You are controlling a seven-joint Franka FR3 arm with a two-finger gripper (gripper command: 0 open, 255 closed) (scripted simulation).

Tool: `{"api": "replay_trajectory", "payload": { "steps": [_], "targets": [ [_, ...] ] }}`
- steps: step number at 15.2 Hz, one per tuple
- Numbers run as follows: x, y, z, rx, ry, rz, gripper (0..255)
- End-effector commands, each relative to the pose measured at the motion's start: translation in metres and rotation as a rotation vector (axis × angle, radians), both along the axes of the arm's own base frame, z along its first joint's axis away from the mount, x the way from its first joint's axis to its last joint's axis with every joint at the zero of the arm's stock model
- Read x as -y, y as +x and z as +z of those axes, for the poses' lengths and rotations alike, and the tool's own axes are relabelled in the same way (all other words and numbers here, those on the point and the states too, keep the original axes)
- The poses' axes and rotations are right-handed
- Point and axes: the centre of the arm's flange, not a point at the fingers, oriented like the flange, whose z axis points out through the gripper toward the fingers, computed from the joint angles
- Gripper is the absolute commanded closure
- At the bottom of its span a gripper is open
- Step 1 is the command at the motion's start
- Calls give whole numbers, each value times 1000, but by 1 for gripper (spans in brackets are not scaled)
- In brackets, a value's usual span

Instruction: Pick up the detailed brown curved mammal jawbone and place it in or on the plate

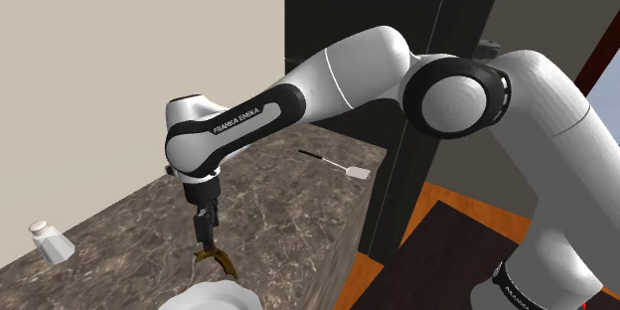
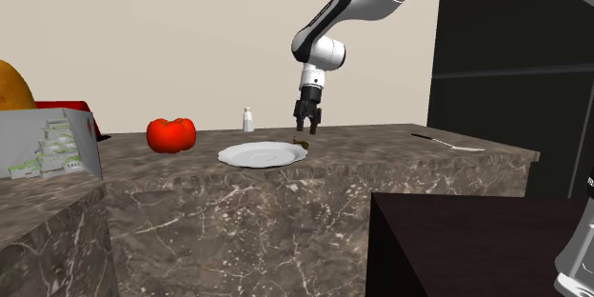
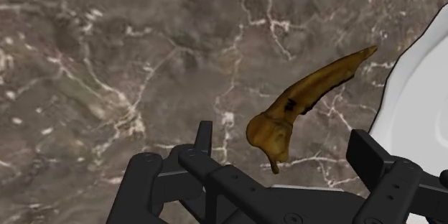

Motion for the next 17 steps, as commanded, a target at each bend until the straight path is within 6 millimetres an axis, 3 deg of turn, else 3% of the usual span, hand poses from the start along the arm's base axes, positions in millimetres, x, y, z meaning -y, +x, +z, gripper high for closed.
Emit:
{"api": "replay_trajectory", "payload": {
  "steps": [1,4,11,12,17],
  "targets": [
    [-2,-3,-9,0,0,1,0],
    [-3,-6,-22,0,0,1,0],
    [-3,-6,-22,0,0,1,0],
    [-3,-6,-22,0,0,1,255],
    [-4,-6,-22,0,0,1,255]
  ]
}}
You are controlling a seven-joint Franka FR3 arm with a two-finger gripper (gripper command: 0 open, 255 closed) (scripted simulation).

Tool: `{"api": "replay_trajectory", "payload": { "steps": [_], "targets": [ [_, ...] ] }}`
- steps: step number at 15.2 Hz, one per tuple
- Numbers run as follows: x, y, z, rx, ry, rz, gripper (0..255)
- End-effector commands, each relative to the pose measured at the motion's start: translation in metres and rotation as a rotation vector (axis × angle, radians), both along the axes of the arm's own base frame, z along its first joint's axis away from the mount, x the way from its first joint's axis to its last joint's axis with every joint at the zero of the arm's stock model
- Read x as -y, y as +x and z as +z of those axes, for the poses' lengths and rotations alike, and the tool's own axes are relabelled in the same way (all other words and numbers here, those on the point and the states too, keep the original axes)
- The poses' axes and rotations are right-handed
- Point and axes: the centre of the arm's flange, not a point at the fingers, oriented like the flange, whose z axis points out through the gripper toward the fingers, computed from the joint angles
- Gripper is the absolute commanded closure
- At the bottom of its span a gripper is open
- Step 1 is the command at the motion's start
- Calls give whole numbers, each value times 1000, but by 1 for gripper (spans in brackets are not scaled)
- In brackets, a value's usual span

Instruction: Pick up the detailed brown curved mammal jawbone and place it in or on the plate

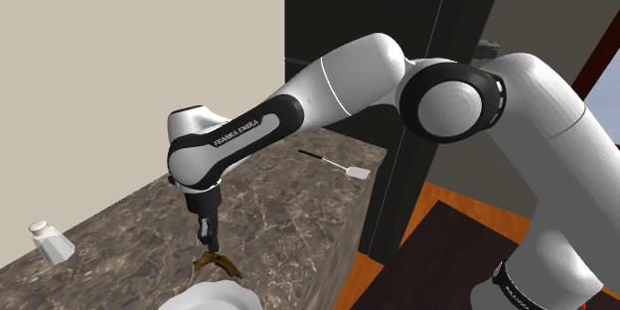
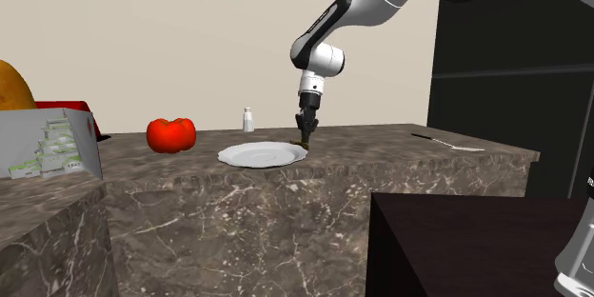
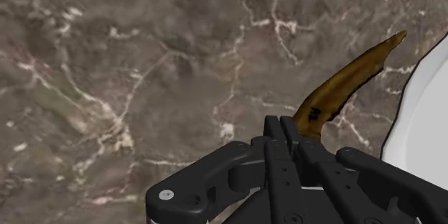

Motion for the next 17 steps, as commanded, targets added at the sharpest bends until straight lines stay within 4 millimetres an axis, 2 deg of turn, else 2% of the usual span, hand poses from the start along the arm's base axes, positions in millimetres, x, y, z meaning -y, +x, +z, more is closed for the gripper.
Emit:
{"api": "replay_trajectory", "payload": {
  "steps": [1,4,5,7,9,10,17],
  "targets": [
    [0,0,0,-1,0,0,255],
    [0,0,0,0,0,0,255],
    [0,0,0,0,0,0,0],
    [1,-31,20,40,-98,-343,0],
    [-10,-61,39,81,-197,-687,0],
    [-10,-62,40,83,-200,-700,0],
    [-12,-67,0,82,-200,-700,0]
  ]
}}
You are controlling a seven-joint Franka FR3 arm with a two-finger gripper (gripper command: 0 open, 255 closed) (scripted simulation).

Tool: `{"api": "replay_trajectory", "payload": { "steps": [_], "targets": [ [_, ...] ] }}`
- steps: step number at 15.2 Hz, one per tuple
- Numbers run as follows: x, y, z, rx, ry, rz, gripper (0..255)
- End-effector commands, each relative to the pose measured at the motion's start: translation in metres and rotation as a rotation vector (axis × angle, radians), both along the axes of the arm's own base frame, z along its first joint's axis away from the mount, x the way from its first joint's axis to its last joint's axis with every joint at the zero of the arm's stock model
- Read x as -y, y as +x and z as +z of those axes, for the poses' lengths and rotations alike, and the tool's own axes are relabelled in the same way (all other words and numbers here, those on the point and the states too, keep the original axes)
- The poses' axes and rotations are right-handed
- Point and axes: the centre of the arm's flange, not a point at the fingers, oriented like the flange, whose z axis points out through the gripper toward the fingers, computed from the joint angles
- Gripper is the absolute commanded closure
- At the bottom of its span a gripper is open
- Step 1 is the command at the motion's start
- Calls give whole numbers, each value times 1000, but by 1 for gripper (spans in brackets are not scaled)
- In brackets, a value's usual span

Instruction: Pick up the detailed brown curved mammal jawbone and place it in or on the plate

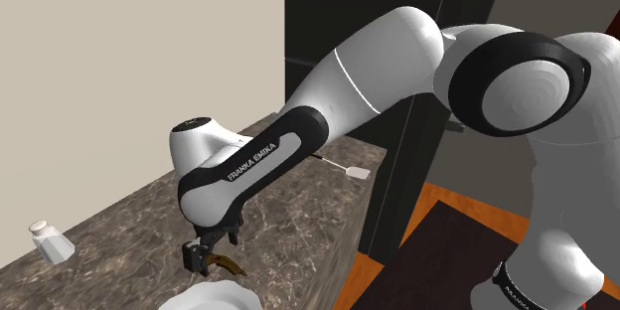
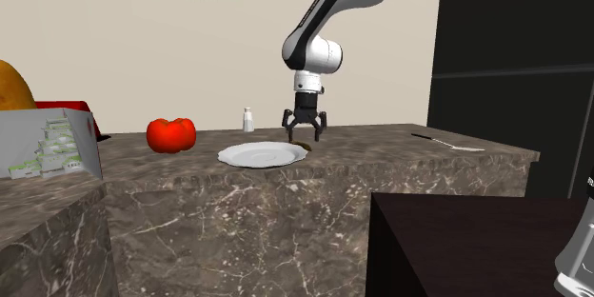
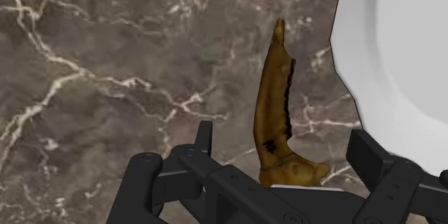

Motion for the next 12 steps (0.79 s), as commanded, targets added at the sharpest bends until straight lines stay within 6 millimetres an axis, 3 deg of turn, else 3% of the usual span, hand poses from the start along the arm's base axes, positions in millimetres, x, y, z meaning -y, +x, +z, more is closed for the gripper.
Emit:
{"api": "replay_trajectory", "payload": {
  "steps": [1,8,9,12],
  "targets": [
    [1,-1,-7,0,0,-1,0],
    [1,-1,-7,0,0,-1,0],
    [1,-1,-7,0,0,-1,255],
    [0,-1,-8,0,0,-1,255]
  ]
}}
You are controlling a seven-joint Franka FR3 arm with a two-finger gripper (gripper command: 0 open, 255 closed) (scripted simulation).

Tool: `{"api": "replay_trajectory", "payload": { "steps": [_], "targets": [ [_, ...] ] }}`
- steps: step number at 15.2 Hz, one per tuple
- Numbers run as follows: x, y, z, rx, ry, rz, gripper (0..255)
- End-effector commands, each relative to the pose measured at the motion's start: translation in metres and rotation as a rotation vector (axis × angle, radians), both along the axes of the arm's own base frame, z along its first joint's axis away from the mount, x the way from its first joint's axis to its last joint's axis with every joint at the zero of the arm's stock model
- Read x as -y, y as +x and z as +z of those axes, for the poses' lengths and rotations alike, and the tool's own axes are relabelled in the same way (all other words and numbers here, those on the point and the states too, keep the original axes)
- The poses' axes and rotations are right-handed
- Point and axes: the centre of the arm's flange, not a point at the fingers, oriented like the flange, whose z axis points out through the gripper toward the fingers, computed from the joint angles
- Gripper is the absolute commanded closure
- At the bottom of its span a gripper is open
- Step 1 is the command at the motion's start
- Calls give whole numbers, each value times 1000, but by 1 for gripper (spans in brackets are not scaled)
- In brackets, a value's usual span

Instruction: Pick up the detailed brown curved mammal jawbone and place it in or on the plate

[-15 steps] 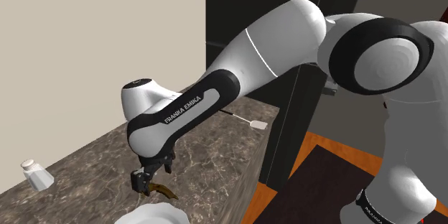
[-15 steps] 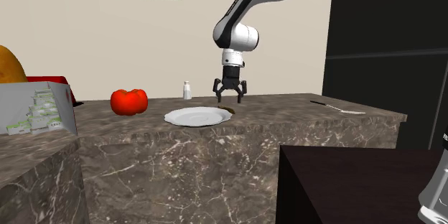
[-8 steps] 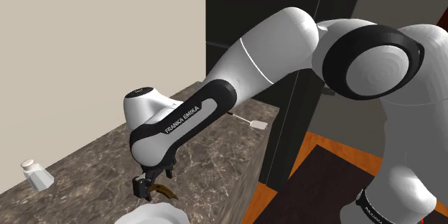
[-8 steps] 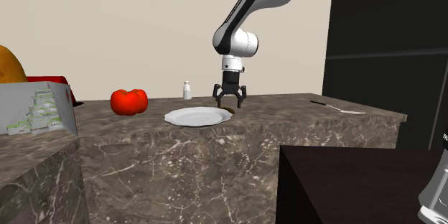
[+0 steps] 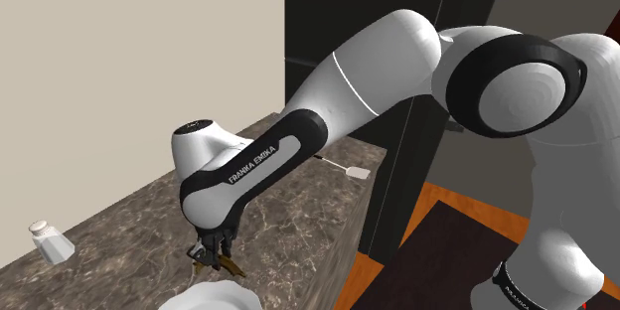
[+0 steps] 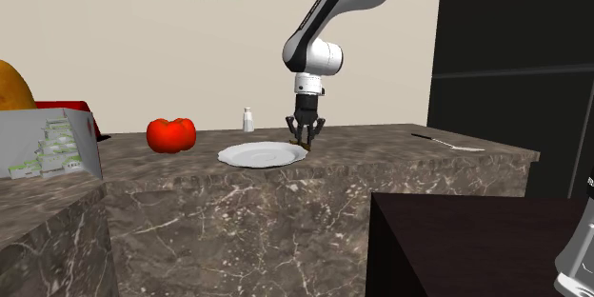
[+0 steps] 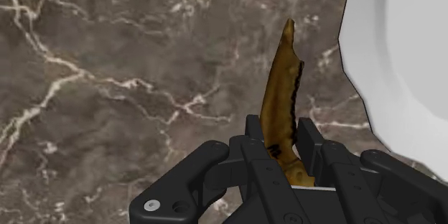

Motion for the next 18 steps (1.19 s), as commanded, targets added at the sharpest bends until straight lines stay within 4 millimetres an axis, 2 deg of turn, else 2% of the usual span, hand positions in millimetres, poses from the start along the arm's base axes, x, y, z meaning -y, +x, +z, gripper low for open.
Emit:
{"api": "replay_trajectory", "payload": {
  "steps": [1,6,18],
  "targets": [
    [-2,-2,-1,-4,0,3,255],
    [-1,-2,-2,-4,0,3,255],
    [-1,-2,62,-4,0,3,255]
  ]
}}
